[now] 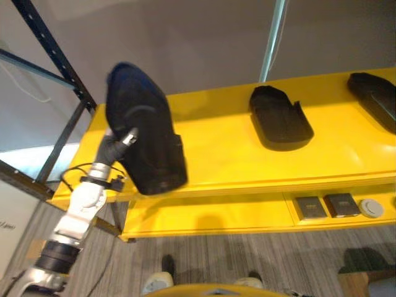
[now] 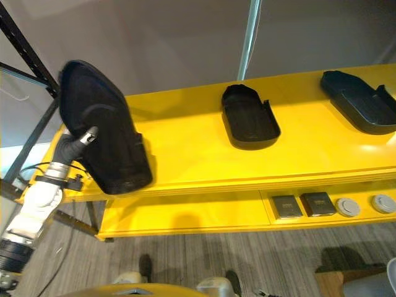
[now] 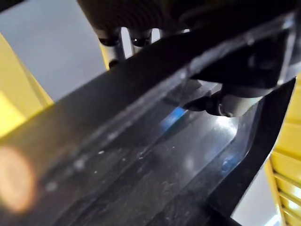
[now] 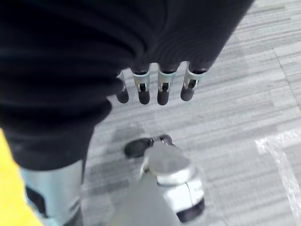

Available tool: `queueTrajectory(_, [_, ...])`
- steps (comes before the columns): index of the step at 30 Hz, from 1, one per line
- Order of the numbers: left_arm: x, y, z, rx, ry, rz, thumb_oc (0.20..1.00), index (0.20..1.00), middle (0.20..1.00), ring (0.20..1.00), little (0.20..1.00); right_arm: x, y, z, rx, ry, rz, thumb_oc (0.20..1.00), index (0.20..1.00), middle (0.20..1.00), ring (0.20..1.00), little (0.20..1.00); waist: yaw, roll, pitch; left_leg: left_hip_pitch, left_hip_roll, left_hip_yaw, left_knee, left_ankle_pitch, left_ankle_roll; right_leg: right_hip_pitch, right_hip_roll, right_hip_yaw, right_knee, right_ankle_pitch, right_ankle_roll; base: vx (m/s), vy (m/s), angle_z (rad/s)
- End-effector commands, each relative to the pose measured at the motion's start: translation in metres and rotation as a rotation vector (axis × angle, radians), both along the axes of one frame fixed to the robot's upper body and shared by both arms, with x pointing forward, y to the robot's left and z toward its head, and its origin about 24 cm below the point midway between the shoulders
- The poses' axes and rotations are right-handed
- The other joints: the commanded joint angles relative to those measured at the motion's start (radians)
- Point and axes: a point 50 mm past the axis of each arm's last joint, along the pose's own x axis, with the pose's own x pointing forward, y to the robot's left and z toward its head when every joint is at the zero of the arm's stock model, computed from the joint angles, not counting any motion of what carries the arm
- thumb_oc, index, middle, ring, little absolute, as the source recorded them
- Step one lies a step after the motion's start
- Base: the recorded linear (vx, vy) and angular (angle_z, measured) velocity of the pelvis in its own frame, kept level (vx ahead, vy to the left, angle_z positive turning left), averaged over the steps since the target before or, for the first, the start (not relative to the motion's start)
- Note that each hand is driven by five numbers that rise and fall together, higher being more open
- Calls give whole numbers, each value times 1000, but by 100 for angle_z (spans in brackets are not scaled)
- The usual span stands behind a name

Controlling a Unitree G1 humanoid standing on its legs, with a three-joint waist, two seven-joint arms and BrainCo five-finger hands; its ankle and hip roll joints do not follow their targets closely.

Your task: Move parts from the plastic box to the shelf.

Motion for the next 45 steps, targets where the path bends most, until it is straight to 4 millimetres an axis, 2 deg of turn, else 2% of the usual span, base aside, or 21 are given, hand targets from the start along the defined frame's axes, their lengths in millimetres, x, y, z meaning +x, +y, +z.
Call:
queueTrajectory(1, [2, 6, 50, 3, -176, -14, 200, 200, 200, 200, 200, -4, 21, -8, 25, 75, 34, 1000, 1000, 1000, 1000, 1000, 21, 20, -18, -21, 41, -8, 73, -158, 36, -59, 101, -101, 111, -95, -26, 147, 252, 12])
queueTrajectory(2, [6, 6, 51, 11, -153, -26, 200, 200, 200, 200, 200, -8, 31, -12, 36, 102, 68, 1000, 1000, 1000, 1000, 1000, 28, 22, -20, -2, 26, -5, 61, -165, 53, -86, 83, -125, 152, -90, -15, 114, 200, 10])
queueTrajectory(5, [7, 6, 49, -14, -107, -52, 200, 200, 200, 200, 200, -7, 39, -14, 21, 104, 80, 1000, 1000, 1000, 1000, 1000, 34, 24, -20, 20, 20, 18, 52, -175, 71, -120, 79, -157, 187, -79, -15, 86, 141, -7])
queueTrajectory(6, [7, 4, 45, -38, -81, -73, 200, 200, 200, 200, 200, -5, 40, -14, 25, 97, 76, 1000, 1000, 1000, 1000, 1000, 22, 22, -19, 31, 9, 25, 43, -189, 83, -140, 112, -137, 159, -67, -16, 93, 117, -13])
queueTrajectory(7, [8, 3, 44, -47, -74, -81, 200, 200, 200, 200, 200, -5, 40, -14, 25, 96, 77, 1000, 1000, 1000, 1000, 1000, 18, 21, -20, 32, 4, 25, 40, -193, 86, -143, 122, -129, 146, -62, -18, 100, 78, -14])
queueTrajectory(10, [12, -7, 43, -111, -34, -142, 200, 200, 200, 200, 200, -10, 39, -14, 29, 106, 104, 1000, 1000, 1000, 1000, 1000, -17, 5, -22, 38, -39, 6, 38, -228, 105, -166, 167, -37, 27, 12, -15, 123, -6, 6])
queueTrajectory(14, [20, -17, 36, -209, 64, -202, 200, 200, 200, 200, 200, -16, 44, -16, 60, 127, 141, 1000, 1000, 1000, 1000, 1000, -29, -2, -23, 35, -56, 10, 43, -230, 120, -170, 182, -12, 16, 20, -17, 112, -91, 25])
queueTrajectory(17, [28, -29, 26, -342, 189, -311, 200, 200, 200, 200, 200, -13, 41, -15, 67, 115, 102, 1000, 1000, 1000, 1000, 1000, -41, -1, -22, 32, -62, 17, 33, -227, 122, -166, 197, -10, 2, 12, -27, 117, -83, -2])
queueTrajectory(20, [35, -33, 15, -429, 294, -332, 200, 200, 200, 200, 200, -8, 29, -11, 65, 103, 115, 1000, 1000, 1000, 1000, 1000, -60, 12, -12, 27, -63, 29, 19, -216, 114, -176, 203, -7, -9, 10, -34, 45, -10, -8])
queueTrajectory(21, [40, -30, 9, -485, 360, -340, 200, 200, 200, 200, 200, -2, 22, -8, 70, 78, 132, 1000, 1000, 1000, 1000, 1000, -71, 23, 0, 19, -63, 36, 11, -208, 107, -185, 203, -4, -16, 10, -37, 14, 17, -8])
queueTrajectory(25, [51, -17, 0, -485, 441, -298, 200, 200, 200, 200, 200, 8, 14, -3, 68, 50, 136, 1000, 1000, 1000, 1000, 1000, -90, 40, 22, 4, -58, 45, 2, -195, 93, -201, 199, -4, -25, 12, -40, -25, 20, -6])
queueTrajectory(26, [56, -7, -2, -455, 469, -268, 200, 200, 200, 200, 200, 12, 9, -1, 58, 44, 153, 1000, 1000, 1000, 1000, 1000, -99, 50, 32, -3, -52, 52, -2, -188, 85, -207, 198, -4, -30, 12, -42, 0, 0, 0])
queueTrajectory(29, [61, 5, -6, -386, 518, -210, 200, 200, 200, 200, 200, 16, 2, 3, 50, 34, 156, 1000, 1000, 1000, 1000, 1000, -111, 65, 45, -10, -48, 58, -5, -179, 74, -210, 195, -3, -40, 15, -44, 1, 50, -12])
queueTrajectory(31, [66, 28, -10, -289, 590, -125, 200, 200, 200, 200, 200, 19, -9, 8, 24, 29, 168, 1000, 1000, 1000, 1000, 1000, -126, 85, 59, -16, -44, 70, -5, -169, 63, -216, 191, -2, -44, 17, -42, 9, 82, -8])
queueTrajectory(34, [67, 39, -9, -193, 647, -89, 200, 200, 200, 200, 200, 22, -15, 11, 12, 21, 169, 1000, 1000, 1000, 1000, 1000, -134, 94, 68, -19, -40, 76, -5, -164, 57, -219, 186, 0, -46, 18, -40, -5, 34, -4])
queueTrajectory(38, [69, 47, -5, -112, 674, -72, 200, 200, 200, 200, 200, 22, -18, 12, 5, 23, 172, 1000, 1000, 1000, 1000, 1000, -141, 102, 78, -17, -36, 84, -5, -161, 51, -217, 179, -3, -48, 18, -37, -3, 5, -1])
queueTrajectory(41, [73, 48, 4, 33, 671, -45, 200, 200, 200, 200, 200, 22, -18, 13, 12, 15, 169, 1000, 1000, 1000, 1000, 1000, -149, 104, 81, -16, -32, 92, -5, -160, 48, -213, 177, -4, -51, 18, -35, 0, 0, 0])
queueTrajectory(45, [79, 48, 11, 112, 681, -8, 200, 200, 200, 200, 200, 27, -19, 14, 14, 0, 160, 1000, 1000, 1000, 1000, 1000, -156, 106, 85, -18, -28, 100, -5, -157, 43, -215, 180, -5, -57, 19, -36, -4, -1, -1])
